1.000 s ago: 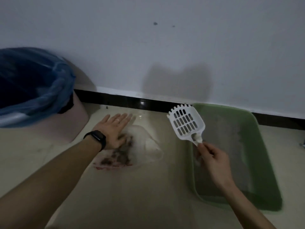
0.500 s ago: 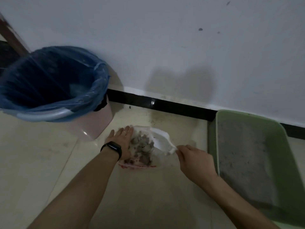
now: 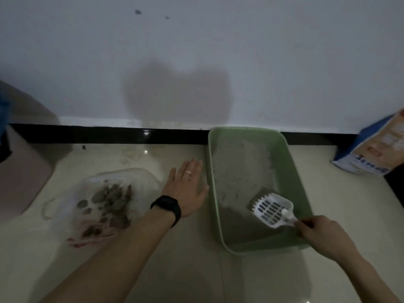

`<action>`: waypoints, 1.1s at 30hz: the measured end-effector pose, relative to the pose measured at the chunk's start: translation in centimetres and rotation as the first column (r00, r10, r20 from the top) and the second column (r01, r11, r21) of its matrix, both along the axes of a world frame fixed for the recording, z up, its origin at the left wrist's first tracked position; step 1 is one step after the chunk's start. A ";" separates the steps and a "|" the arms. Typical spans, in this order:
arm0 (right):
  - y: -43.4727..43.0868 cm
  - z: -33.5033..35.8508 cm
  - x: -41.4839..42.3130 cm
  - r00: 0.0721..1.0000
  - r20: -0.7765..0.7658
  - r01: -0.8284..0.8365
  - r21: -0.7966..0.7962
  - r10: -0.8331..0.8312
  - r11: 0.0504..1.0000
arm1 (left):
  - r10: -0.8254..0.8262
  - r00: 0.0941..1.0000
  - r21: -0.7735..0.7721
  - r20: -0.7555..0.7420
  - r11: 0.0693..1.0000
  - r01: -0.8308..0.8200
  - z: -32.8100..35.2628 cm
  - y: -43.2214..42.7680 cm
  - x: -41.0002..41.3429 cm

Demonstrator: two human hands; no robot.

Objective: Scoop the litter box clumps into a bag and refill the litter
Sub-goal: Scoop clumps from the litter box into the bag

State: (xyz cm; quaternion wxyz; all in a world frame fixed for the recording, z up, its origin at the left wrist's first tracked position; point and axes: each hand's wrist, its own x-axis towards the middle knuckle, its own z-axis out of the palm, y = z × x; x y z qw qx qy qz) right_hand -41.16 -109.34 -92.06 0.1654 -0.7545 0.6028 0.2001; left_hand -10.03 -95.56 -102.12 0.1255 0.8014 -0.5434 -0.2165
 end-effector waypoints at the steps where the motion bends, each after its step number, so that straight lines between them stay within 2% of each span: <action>1: -0.2 -0.3 -0.7 1.000 -0.013 -0.008 0.023 0.008 1.000 | -0.012 1.000 -0.023 -0.008 1.000 0.012 -0.1 -1.1 -1.2; 7: -0.1 -3.5 0.5 0.996 -0.058 -0.061 0.138 0.070 0.989 | -0.015 0.996 -0.014 0.089 1.000 0.017 -1.8 -3.5 -3.4; 9: 0.2 -5.7 2.4 0.998 -0.012 -0.052 0.166 0.055 0.985 | -0.009 0.993 -0.003 0.114 1.000 0.009 -2.5 -3.3 -3.6; 13: 1.8 -10.5 7.4 0.960 0.248 0.081 0.203 -0.131 0.976 | 0.018 0.990 -0.025 0.140 1.000 -0.015 -3.2 -3.6 -4.4; 15: 1.9 -12.0 10.5 0.873 0.419 0.160 0.237 -0.249 0.958 | 0.032 0.985 -0.028 0.171 0.999 -0.028 -3.3 -3.6 -4.3; 18: 0.6 -12.8 14.5 0.773 0.562 0.212 0.210 -0.295 0.955 | 0.035 0.980 -0.007 0.195 0.999 -0.035 -3.1 -3.4 -4.4; 23: -2.1 -12.3 15.5 0.762 0.564 0.195 0.269 -0.318 0.943 | 0.034 0.984 0.000 0.174 0.999 -0.035 -2.5 -3.6 -4.5; 28: -5.4 -10.3 15.6 0.839 0.484 0.122 0.280 -0.250 0.952 | 0.015 0.980 -0.020 0.196 1.000 -0.012 -2.4 -3.6 -4.5; 30: -5.6 -10.1 16.7 0.842 0.491 0.113 0.244 -0.223 0.963 | 0.005 0.984 -0.019 0.181 1.000 -0.001 -2.3 -3.5 -4.4; 31: -5.5 -10.2 17.4 0.826 0.518 0.121 0.225 -0.224 0.967 | -0.001 0.984 -0.019 0.180 1.000 0.005 -2.3 -3.5 -4.4; 33: -4.9 -10.5 18.8 0.736 0.611 0.188 0.229 -0.291 0.955 | -0.019 0.980 -0.016 0.197 1.000 0.023 -2.1 -3.4 -4.3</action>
